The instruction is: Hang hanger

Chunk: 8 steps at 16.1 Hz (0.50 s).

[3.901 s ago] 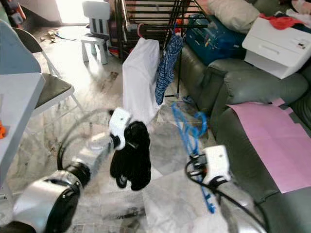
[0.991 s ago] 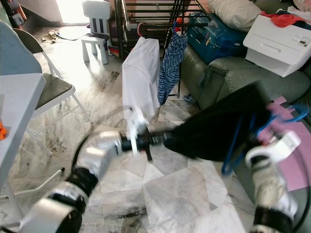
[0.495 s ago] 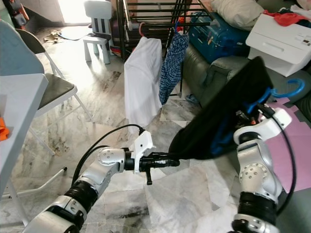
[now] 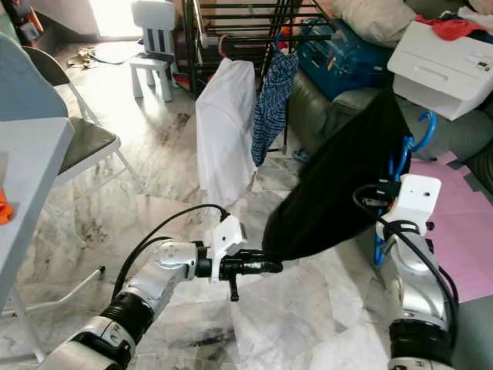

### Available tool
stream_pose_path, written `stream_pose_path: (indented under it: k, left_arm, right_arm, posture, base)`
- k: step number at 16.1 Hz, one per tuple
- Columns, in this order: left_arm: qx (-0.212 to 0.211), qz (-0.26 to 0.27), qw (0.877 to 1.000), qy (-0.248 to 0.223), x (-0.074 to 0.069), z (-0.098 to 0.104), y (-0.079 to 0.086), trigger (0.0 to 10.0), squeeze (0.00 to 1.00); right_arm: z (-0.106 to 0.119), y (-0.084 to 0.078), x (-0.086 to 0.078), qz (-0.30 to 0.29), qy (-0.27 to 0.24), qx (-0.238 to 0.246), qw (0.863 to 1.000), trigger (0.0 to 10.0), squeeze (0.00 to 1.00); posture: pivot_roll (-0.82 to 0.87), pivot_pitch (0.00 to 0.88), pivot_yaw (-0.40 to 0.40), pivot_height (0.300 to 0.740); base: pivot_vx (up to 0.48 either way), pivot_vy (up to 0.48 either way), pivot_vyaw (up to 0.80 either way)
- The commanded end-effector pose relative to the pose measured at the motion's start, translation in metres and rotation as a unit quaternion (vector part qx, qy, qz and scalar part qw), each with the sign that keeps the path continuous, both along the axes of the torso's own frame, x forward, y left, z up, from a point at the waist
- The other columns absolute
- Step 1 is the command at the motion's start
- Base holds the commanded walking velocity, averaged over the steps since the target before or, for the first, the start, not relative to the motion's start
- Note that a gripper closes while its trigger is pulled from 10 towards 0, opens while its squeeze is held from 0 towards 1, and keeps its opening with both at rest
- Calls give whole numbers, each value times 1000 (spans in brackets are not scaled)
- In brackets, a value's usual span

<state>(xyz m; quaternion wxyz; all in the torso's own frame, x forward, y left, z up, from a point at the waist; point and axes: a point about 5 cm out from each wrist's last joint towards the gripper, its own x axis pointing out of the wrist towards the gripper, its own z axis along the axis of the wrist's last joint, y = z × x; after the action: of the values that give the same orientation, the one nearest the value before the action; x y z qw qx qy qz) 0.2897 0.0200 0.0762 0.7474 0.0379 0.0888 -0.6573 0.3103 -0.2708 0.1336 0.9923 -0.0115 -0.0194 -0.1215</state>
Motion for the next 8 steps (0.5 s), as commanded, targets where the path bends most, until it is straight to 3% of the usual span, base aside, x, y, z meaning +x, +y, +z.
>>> stream_pose_path:
  k: [1,2,6,8]
  left_arm:
    - [11,-13,1000,6,-6,-5,-2,10000,675]
    - [15,-22,999,18,-10,-10,-4,10000,1000]
    - [7,8,1000,25,-8,-10,-10,10000,1000]
    - [9,-5,999,33,-12,-12,-11,10000,1000]
  right_arm:
    - [17,-3,0,-8,-55,-2,998,10000,0]
    - [23,-2,0,-9,-88,18,996,10000,0]
    - [38,10,6,26,-126,19,991,10000,0]
    - [35,24,8,66,-119,6,991,10000,0]
  posture:
    - [12,0,-35,740]
    - [6,0,-35,740]
    - [-8,0,-30,740]
    - [-11,0,-35,740]
  base:
    - [0,0,0]
    - [0,0,0]
    - [0,0,0]
    - [0,0,0]
